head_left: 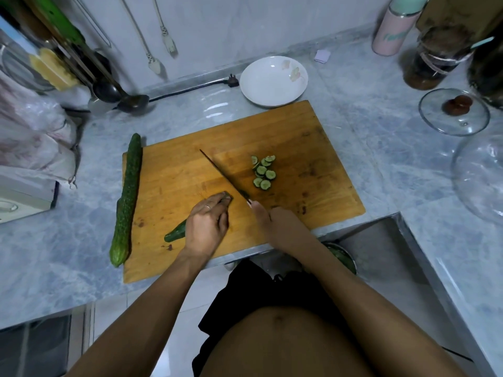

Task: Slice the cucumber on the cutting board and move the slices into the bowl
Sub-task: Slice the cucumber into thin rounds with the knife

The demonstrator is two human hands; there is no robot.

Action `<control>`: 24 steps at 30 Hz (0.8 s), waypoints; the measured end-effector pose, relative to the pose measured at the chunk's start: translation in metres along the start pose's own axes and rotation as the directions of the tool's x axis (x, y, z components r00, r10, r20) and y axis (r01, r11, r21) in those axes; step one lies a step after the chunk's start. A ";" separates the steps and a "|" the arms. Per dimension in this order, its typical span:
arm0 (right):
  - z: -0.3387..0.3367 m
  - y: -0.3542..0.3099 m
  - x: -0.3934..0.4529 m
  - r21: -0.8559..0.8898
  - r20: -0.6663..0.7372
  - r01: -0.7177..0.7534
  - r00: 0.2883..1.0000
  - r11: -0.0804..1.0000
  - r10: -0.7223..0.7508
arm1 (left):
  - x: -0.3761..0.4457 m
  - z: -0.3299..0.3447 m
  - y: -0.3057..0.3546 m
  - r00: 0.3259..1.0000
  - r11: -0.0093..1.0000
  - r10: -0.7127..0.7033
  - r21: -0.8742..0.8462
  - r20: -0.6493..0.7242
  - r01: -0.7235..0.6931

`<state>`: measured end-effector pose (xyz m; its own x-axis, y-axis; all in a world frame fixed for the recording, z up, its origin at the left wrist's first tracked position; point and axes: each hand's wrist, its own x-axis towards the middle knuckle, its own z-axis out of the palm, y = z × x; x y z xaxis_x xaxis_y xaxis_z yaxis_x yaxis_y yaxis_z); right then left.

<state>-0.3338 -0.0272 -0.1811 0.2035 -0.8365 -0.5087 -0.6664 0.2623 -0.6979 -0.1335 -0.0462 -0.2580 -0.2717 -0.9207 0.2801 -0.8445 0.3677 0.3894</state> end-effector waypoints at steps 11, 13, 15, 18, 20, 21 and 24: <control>-0.014 0.001 -0.024 -0.008 0.016 0.104 0.994 0.995 -0.104 | -0.006 -0.003 -0.006 1.000 0.999 0.020 0.039 -0.016 -0.020; -0.008 -0.001 -0.029 -0.022 0.017 0.143 0.990 0.989 -0.143 | -0.006 -0.003 -0.006 1.000 0.999 0.025 0.041 -0.007 -0.025; -0.006 -0.004 -0.033 -0.050 0.017 0.145 0.989 0.988 -0.145 | -0.007 -0.002 -0.006 0.999 0.999 0.031 0.040 -0.016 -0.030; -0.004 -0.004 -0.034 -0.063 0.025 0.127 0.992 0.990 -0.126 | -0.007 0.000 -0.005 1.000 0.999 0.027 0.047 -0.015 -0.027; -0.001 -0.004 -0.034 -0.064 0.013 0.137 0.991 0.989 -0.136 | -0.008 0.001 -0.006 1.000 0.999 0.023 0.043 -0.018 -0.023; 0.001 -0.004 -0.034 -0.067 0.003 0.139 0.990 0.988 -0.139 | -0.008 0.001 -0.006 1.000 0.999 0.019 0.039 -0.018 -0.019; 0.005 -0.004 -0.036 -0.081 -0.020 0.137 0.990 0.987 -0.139 | -0.008 0.003 -0.004 1.000 0.999 0.003 0.035 -0.021 -0.002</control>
<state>-0.3347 0.0041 -0.1625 0.2796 -0.8745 -0.3963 -0.6882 0.1053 -0.7179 -0.1288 -0.0404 -0.2645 -0.2643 -0.9166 0.3000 -0.8596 0.3649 0.3575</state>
